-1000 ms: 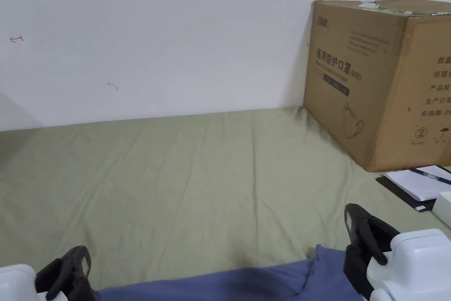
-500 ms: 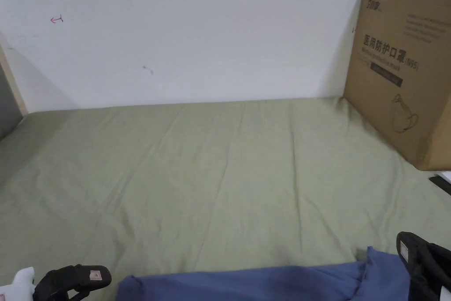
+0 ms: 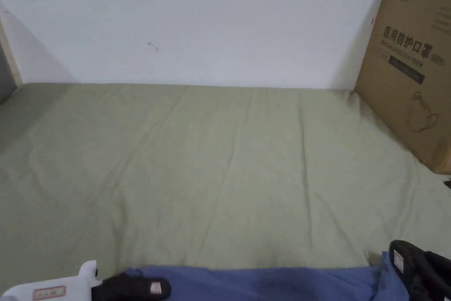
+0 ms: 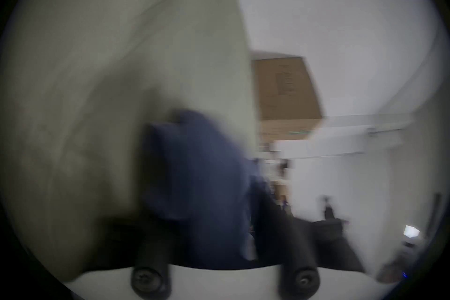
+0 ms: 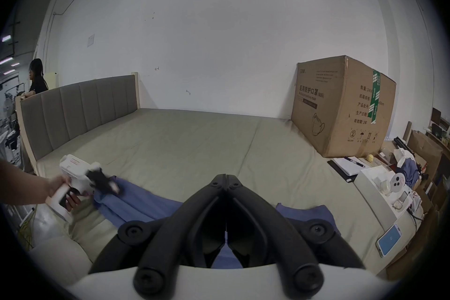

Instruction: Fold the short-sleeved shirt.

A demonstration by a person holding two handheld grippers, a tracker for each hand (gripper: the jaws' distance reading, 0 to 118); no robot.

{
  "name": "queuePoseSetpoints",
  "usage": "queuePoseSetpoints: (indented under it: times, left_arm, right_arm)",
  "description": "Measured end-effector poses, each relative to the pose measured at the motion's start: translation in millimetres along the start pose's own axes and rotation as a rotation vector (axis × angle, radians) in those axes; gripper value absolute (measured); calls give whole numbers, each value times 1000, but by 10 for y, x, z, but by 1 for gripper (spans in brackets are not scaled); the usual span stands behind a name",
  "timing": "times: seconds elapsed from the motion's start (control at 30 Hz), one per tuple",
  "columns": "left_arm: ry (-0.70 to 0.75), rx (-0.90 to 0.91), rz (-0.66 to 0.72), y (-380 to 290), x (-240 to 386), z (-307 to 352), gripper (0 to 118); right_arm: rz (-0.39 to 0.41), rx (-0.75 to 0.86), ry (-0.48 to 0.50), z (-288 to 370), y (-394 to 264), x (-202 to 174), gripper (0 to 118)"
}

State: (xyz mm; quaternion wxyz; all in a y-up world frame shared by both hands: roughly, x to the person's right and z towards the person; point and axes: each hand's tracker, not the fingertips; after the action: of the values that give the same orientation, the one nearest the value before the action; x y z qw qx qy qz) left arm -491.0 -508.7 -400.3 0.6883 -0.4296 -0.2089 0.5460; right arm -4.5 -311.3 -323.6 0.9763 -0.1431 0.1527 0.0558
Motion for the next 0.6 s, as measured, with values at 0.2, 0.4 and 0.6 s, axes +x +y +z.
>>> queuePoseSetpoints:
  times: [0.2, 0.4, 0.6]
  left_arm:
    - [188, 54, -121, -18, 128, -99, 3]
    - [540, -19, -446, -294, 1020, -106, 3]
    - [895, 29, -678, -444, 1529, -48, 3]
  right_arm:
    - [-12, -24, 15, 63, -29, -5, 0]
    - [-16, -2, 2, 331, 35, 157, 0]
    - [-21, 9, -36, 644, -42, 397, 0]
